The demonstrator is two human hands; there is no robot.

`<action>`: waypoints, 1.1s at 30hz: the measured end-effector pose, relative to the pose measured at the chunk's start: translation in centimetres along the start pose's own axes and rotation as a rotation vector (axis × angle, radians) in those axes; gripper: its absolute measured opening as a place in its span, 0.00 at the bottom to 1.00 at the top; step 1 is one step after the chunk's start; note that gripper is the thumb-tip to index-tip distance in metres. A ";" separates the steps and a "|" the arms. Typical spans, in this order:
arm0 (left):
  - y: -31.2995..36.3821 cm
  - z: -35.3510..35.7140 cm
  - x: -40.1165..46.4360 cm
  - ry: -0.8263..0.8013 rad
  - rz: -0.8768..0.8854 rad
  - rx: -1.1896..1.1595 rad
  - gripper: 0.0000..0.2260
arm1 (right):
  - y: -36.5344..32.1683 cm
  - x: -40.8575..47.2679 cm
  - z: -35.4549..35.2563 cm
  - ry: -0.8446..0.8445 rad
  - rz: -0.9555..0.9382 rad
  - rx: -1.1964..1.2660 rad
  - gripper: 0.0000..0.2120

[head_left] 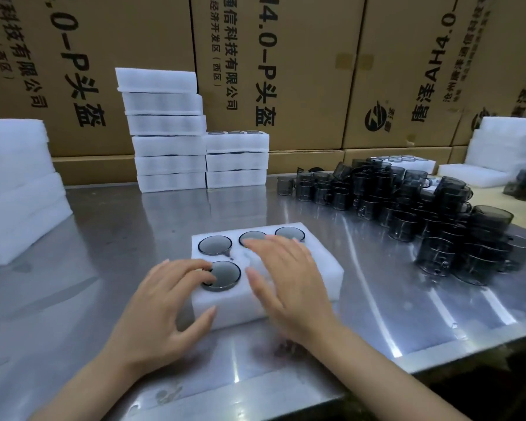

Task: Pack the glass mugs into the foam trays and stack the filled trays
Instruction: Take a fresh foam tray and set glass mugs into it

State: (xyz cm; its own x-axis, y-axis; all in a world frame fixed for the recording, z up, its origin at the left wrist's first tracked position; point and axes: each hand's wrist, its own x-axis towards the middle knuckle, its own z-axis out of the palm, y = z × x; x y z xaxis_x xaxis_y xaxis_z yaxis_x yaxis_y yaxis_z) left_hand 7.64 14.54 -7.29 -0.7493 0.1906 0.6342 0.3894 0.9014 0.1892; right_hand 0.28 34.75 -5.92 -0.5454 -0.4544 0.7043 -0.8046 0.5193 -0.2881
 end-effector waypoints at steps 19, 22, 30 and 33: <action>-1.7 1.7 1.3 0.055 0.005 0.053 0.19 | 15.8 -0.8 -4.4 -0.012 0.878 -0.737 0.20; -2.0 2.0 1.7 0.055 -0.007 0.072 0.20 | 15.4 -0.4 -4.1 -0.008 0.763 -0.731 0.19; -2.1 3.4 3.4 0.051 -0.090 0.098 0.22 | 14.5 -0.1 -3.4 0.014 0.529 -0.684 0.16; -2.2 3.6 3.2 0.039 -0.105 0.092 0.21 | 14.3 0.0 -3.7 -0.027 0.578 -0.686 0.14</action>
State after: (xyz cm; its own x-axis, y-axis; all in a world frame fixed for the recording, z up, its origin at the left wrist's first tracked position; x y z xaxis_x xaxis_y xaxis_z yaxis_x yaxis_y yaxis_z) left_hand 2.47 14.60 -8.32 -0.7616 0.0799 0.6431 0.2577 0.9479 0.1874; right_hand -10.38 44.87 -7.64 -0.8342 -0.0003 0.5514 -0.0903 0.9866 -0.1362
